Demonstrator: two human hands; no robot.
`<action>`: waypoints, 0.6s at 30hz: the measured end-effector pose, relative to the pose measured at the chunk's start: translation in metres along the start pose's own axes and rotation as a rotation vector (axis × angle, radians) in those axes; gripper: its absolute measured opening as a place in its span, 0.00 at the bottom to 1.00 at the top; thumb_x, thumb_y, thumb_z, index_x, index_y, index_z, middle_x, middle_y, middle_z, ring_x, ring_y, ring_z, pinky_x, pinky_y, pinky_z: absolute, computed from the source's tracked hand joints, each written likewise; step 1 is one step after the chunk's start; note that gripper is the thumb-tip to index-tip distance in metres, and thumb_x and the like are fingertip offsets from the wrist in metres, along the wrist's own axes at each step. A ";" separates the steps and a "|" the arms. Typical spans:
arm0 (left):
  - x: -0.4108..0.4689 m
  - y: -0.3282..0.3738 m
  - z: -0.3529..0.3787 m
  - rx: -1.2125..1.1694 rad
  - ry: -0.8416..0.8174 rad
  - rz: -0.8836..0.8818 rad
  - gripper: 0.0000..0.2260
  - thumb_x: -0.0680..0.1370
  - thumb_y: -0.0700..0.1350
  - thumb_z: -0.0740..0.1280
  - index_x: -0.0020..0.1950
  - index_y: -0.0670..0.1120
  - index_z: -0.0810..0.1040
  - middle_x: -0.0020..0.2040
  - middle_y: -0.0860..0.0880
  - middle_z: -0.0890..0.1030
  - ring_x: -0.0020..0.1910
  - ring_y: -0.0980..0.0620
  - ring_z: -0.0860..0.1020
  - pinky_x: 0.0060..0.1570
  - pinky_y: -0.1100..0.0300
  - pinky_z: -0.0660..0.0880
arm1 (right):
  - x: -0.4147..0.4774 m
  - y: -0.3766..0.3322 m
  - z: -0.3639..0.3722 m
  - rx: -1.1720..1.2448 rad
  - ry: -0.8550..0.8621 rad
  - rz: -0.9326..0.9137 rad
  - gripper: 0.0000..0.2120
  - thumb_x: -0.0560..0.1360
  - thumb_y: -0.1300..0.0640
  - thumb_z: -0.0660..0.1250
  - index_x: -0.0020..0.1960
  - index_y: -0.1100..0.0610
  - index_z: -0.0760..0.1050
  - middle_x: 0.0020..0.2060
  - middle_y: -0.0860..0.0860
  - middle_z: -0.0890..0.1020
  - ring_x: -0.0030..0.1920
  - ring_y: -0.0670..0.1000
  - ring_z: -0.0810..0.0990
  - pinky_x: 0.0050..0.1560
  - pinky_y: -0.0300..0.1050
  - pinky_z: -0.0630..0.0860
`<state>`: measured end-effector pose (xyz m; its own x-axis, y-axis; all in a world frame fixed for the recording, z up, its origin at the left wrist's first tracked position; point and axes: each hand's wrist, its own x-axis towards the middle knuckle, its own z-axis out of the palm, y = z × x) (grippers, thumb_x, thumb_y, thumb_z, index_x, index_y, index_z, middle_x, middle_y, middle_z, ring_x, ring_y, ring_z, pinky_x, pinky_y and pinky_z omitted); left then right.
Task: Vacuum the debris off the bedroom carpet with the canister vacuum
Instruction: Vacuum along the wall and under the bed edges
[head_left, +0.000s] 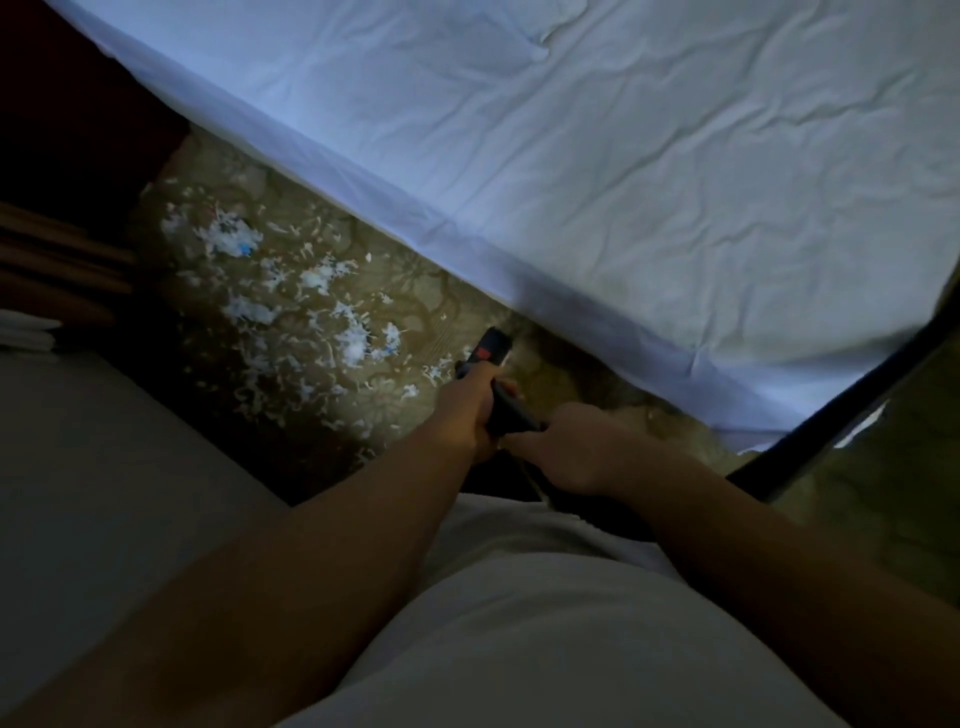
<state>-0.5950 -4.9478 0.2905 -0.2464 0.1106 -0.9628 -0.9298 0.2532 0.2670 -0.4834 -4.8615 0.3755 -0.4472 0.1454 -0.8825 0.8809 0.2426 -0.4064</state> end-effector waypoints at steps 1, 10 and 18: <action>-0.001 0.005 -0.008 -0.029 -0.012 -0.008 0.06 0.80 0.40 0.66 0.55 0.39 0.76 0.33 0.47 0.77 0.32 0.51 0.76 0.38 0.55 0.76 | 0.000 -0.009 0.002 0.000 -0.014 -0.005 0.21 0.82 0.41 0.66 0.42 0.58 0.79 0.36 0.54 0.79 0.34 0.51 0.76 0.36 0.45 0.72; 0.010 0.060 -0.046 -0.021 0.109 0.124 0.05 0.80 0.41 0.68 0.52 0.40 0.76 0.28 0.47 0.79 0.31 0.50 0.77 0.37 0.53 0.78 | 0.030 -0.063 0.009 -0.048 -0.021 -0.087 0.25 0.82 0.38 0.65 0.48 0.61 0.82 0.43 0.60 0.83 0.38 0.55 0.80 0.41 0.47 0.74; 0.048 0.108 -0.114 0.047 0.297 0.107 0.10 0.82 0.46 0.64 0.42 0.45 0.74 0.32 0.47 0.78 0.34 0.48 0.77 0.36 0.53 0.76 | 0.094 -0.116 0.043 -0.203 -0.084 -0.176 0.22 0.84 0.40 0.63 0.38 0.54 0.74 0.31 0.53 0.71 0.30 0.52 0.69 0.35 0.47 0.66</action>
<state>-0.7387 -5.0245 0.2684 -0.4176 -0.1452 -0.8969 -0.8825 0.2997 0.3624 -0.6213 -4.9169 0.3296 -0.5684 0.0060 -0.8227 0.7382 0.4452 -0.5068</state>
